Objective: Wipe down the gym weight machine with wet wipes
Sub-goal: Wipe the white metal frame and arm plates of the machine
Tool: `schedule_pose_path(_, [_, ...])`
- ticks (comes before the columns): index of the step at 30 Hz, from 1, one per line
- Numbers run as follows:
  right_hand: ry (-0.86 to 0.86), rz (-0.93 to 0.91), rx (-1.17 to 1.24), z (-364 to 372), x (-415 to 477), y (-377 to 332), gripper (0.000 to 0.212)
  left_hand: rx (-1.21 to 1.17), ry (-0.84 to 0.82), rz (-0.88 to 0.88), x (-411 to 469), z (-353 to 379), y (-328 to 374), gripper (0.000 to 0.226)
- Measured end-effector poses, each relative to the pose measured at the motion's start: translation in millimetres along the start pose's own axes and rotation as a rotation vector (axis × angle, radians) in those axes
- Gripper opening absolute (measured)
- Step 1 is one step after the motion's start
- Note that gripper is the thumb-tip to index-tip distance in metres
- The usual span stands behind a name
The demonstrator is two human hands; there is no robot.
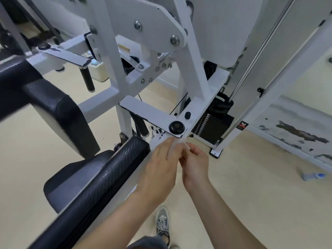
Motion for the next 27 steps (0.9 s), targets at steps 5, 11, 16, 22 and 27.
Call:
schedule_pose_path(5, [0.108,-0.23,-0.191,8,30,-32,0.028,0.186,-0.111,0.097,2,5,7,0.042])
schedule_pose_path(11, [-0.141,-0.323,-0.404,28,24,-34,0.05,0.106,-0.188,0.078,15,-14,1,0.034])
schedule_pose_path(16, [-0.092,-0.342,-0.393,22,82,-55,0.052,0.016,-0.043,0.137,47,-40,16,0.034])
schedule_pose_path(22, [-0.445,-0.728,-0.688,19,65,-36,0.051,0.089,-0.065,0.06,125,-24,43,0.034])
schedule_pose_path(27, [-0.596,-1.02,-1.264,19,100,-97,0.045,0.011,-0.124,-0.161,162,-3,35,0.041])
Point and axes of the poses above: each hand's wrist, its own x-axis towards the middle knuckle, its own z-axis out of the palm, y = z × x, the point moved 5 cm from there along x, towards the middle knuckle, and after that the axes turned 6 degrees about -z, right-handed, at the moved point
